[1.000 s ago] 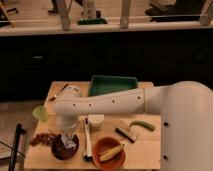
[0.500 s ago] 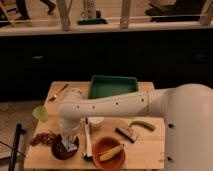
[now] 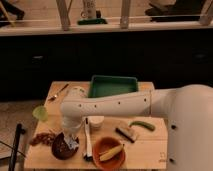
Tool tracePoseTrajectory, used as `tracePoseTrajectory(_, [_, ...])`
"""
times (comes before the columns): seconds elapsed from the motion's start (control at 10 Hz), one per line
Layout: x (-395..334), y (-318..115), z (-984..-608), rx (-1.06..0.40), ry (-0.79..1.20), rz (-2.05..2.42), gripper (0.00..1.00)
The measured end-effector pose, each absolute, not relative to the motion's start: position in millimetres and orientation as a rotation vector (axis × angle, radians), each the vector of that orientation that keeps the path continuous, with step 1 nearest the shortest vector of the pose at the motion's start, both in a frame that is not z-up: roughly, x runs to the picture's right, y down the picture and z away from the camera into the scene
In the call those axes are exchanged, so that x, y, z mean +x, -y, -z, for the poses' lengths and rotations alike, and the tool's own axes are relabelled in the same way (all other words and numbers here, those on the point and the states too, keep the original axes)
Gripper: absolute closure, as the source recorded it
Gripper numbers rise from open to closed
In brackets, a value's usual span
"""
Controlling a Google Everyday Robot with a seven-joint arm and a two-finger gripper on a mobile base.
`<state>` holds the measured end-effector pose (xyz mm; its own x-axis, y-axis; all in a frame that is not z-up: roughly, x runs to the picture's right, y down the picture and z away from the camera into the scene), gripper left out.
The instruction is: Wipe purple bowl with towel
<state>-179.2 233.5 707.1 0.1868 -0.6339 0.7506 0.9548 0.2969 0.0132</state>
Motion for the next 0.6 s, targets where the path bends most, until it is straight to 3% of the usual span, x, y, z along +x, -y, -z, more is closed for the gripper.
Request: tracePoseTrajectory(0.6, [-223.3, -234.4, -695.8, -0.501, 0.780, 1.351, 1.00])
